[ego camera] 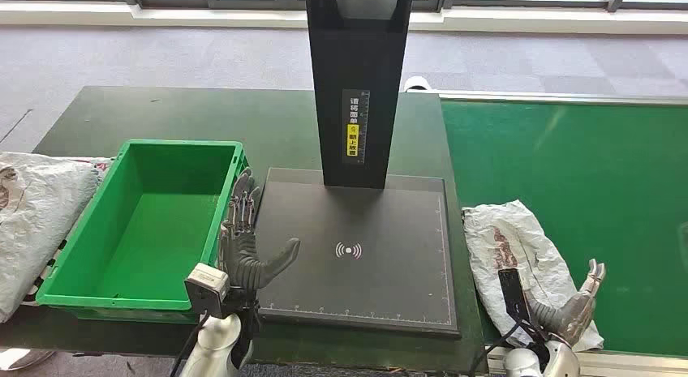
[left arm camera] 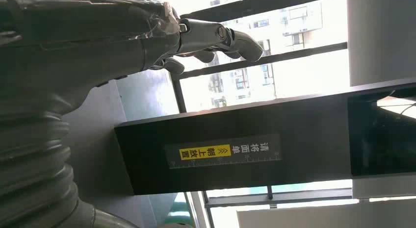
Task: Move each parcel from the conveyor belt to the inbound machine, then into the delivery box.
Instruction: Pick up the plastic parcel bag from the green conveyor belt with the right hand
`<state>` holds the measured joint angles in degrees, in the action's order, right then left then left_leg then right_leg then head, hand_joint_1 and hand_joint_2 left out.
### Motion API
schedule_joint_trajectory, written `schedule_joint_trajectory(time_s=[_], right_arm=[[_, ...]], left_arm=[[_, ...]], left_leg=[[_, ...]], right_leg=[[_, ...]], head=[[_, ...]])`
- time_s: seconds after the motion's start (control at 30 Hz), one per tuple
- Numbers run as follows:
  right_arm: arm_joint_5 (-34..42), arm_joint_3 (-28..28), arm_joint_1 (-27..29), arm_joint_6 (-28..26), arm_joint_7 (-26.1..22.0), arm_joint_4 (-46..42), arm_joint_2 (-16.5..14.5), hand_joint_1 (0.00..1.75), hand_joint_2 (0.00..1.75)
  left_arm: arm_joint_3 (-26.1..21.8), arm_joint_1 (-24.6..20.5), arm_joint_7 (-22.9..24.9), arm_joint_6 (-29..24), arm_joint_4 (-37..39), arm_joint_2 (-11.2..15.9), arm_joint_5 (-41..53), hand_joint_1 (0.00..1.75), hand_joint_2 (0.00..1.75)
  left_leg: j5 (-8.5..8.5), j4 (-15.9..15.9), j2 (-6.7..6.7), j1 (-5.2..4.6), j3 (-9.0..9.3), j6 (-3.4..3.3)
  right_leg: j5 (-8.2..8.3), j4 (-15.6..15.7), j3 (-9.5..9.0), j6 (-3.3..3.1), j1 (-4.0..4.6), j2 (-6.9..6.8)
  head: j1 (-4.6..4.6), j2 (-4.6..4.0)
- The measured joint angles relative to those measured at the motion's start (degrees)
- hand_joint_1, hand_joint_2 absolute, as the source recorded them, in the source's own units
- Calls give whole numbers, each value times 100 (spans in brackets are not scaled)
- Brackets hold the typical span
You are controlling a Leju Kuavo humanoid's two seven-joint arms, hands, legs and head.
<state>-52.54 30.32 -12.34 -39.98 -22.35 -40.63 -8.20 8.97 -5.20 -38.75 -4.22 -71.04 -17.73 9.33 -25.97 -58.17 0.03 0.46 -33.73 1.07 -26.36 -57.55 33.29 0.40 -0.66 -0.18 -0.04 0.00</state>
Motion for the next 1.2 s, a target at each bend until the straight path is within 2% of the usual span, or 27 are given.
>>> schedule_joint_trajectory(time_s=[0.23, 0.5, 0.63, 0.8, 1.2], right_arm=[[-10, 23, -70, 4, 131, 223, 51, 0, 175], [-180, 24, -173, 228, 924, 727, 195, 2, 175], [-447, 21, -206, 531, 1473, 957, 260, 173, 175], [-668, -7, -207, 919, 1758, 1046, 287, 175, 175], [-718, -29, -230, 1008, 1805, 1062, 347, 175, 175]], left_arm=[[-23, 8, 0, 0, -8, 0, 1, 0, 175], [-55, 26, 0, 0, -26, -3, 7, 0, 175], [-68, 40, 0, 7, -49, -6, 40, 0, 175], [-83, 47, 0, 19, -76, -8, 80, 0, 175], [-95, 56, 0, 33, -114, -9, 97, 0, 175]], left_leg=[[0, 0, 0, 0, 0, 0], [0, 0, 0, 0, 0, 0], [0, 0, -1, 0, 0, 0], [0, 0, 0, 0, 1, 0], [6, 0, 8, 1, 8, -6]], right_leg=[[0, 0, 1, 0, 1, 0], [0, 0, 0, 0, 1, 0], [0, 0, -1, 0, 1, -2], [0, 0, -2, 0, 3, 0], [15, 2, -5, 4, 3, 6]], head=[[0, 0], [0, 0], [1, 0], [1, 0], [1, 0]])
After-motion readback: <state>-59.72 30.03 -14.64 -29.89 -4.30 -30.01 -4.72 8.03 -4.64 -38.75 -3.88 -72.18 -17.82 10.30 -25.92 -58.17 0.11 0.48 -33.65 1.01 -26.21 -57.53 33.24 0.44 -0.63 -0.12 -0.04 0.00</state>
